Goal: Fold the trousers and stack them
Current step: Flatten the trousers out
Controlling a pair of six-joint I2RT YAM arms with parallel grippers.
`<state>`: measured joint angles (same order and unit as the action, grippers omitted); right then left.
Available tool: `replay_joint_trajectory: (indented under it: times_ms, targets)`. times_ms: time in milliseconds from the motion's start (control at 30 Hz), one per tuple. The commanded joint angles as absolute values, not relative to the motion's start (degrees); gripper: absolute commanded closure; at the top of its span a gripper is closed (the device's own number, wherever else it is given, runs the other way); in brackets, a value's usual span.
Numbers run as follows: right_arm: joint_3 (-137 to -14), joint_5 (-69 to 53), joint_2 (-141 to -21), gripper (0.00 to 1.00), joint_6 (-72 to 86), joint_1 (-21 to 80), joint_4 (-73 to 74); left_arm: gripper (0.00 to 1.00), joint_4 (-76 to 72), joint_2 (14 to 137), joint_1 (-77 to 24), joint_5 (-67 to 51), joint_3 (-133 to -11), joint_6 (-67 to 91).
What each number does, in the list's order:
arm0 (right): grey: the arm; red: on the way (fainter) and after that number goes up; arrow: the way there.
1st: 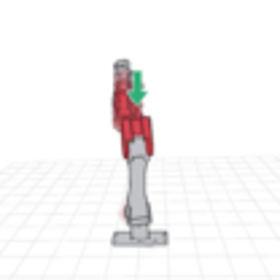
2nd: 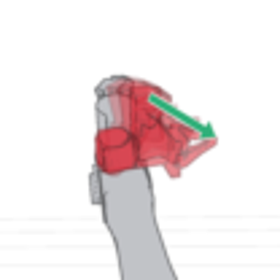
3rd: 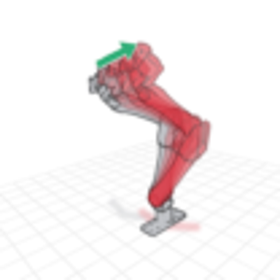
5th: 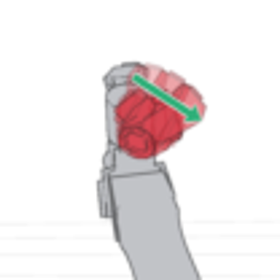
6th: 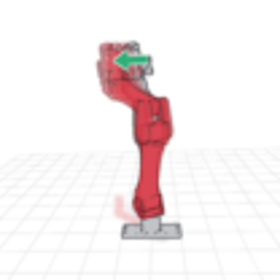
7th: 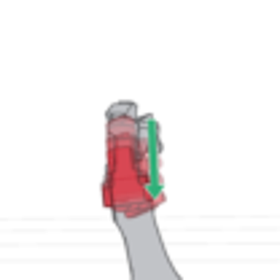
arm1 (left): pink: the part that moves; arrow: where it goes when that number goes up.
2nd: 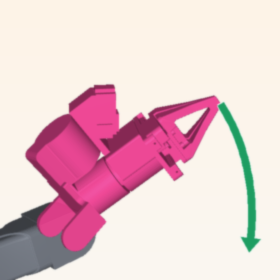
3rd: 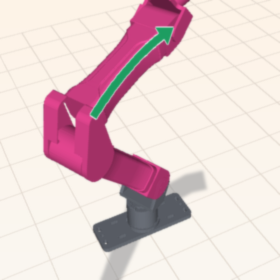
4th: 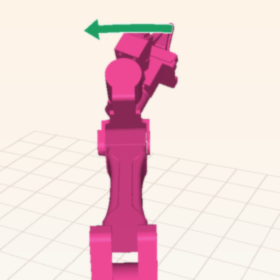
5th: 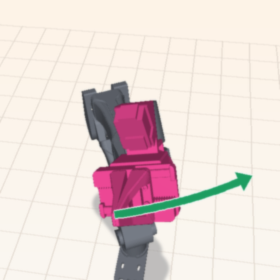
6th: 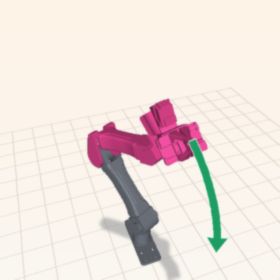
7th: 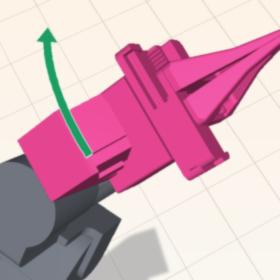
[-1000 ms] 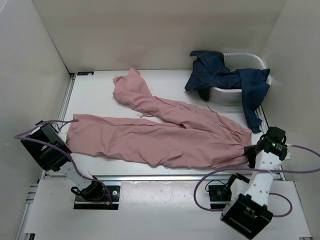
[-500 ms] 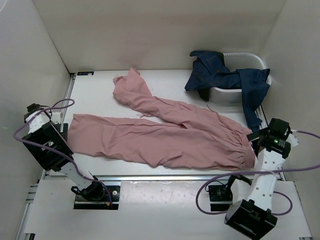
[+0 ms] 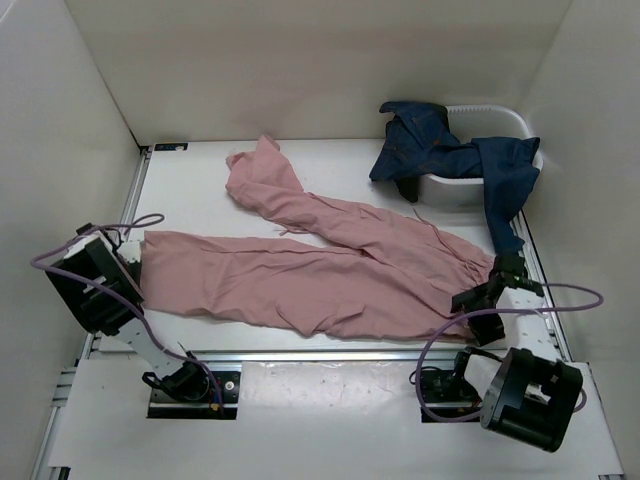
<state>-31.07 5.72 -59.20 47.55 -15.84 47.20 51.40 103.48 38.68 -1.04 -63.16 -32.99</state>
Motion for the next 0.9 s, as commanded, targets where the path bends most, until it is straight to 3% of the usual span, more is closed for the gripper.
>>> replay_joint_trajectory:
  times_ms: [0, 267, 300, 400, 433, 600, 700, 767, 867]
  targets:
    - [-28.05, 4.66, -57.39, 0.17, 54.67, -19.06, 45.53, 0.86, 47.56, 102.67, 40.25, 1.56, -55.75, -36.03]
    - [-27.33, 10.45, -53.01, 0.19, 54.14, -29.88, 52.73, 0.86, 43.86, 93.43, 47.64, 13.36, -49.66, -47.99]
    - [-27.33, 10.46, -52.39, 0.19, 54.14, -29.88, 53.34, 0.69, 43.86, 93.43, 47.64, 13.36, -50.18, -48.51]
    - [-29.79, 10.64, -51.77, 0.19, 51.70, -29.88, 53.35, 0.32, 46.83, 92.81, 47.64, 9.35, -55.44, -47.12]
    - [-30.93, 9.94, -51.77, 0.19, 50.64, -29.88, 53.35, 0.27, 51.11, 92.81, 47.64, 6.88, -61.20, -46.59]
    - [-43.29, 10.80, -53.69, 0.19, 42.73, -27.69, 52.56, 0.22, 62.48, 95.01, 43.78, -8.77, -80.57, -41.07]
    - [-48.94, 13.97, -56.93, 0.17, 40.88, -25.58, 54.23, 0.19, 66.09, 97.20, 36.32, -18.60, -88.75, -34.75]
    - [-52.37, 11.88, -58.88, 0.17, 39.29, -24.71, 51.44, 0.10, 65.48, 99.31, 28.24, -25.47, -90.87, -31.83]
    - [-56.40, 9.93, -65.71, 0.16, 37.97, -20.42, 46.95, 0.00, 58.90, 105.08, 17.43, -26.54, -95.33, -26.64]
